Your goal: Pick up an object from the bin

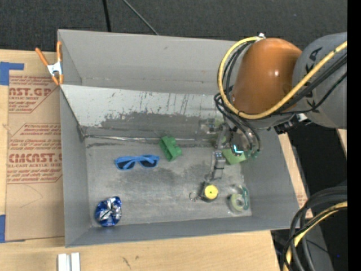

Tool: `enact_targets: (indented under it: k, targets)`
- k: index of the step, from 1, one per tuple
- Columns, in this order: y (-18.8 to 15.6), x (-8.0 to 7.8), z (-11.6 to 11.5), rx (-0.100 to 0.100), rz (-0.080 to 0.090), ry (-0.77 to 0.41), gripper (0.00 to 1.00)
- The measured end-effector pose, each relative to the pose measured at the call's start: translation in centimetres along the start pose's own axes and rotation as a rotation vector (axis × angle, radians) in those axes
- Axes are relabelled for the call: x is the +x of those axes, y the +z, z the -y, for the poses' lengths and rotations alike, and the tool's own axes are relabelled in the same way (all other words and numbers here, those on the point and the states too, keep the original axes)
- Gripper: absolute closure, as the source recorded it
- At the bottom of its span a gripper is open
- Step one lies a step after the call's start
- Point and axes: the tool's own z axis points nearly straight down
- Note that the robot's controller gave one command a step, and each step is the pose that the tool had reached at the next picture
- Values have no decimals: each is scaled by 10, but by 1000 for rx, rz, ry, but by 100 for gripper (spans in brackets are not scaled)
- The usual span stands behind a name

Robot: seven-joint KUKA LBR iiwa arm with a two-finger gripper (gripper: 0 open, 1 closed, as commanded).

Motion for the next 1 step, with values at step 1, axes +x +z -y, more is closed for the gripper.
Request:
enact_targets:
  k: [1]
  targets:
    - [84,50,83,1,-4,-52,0]
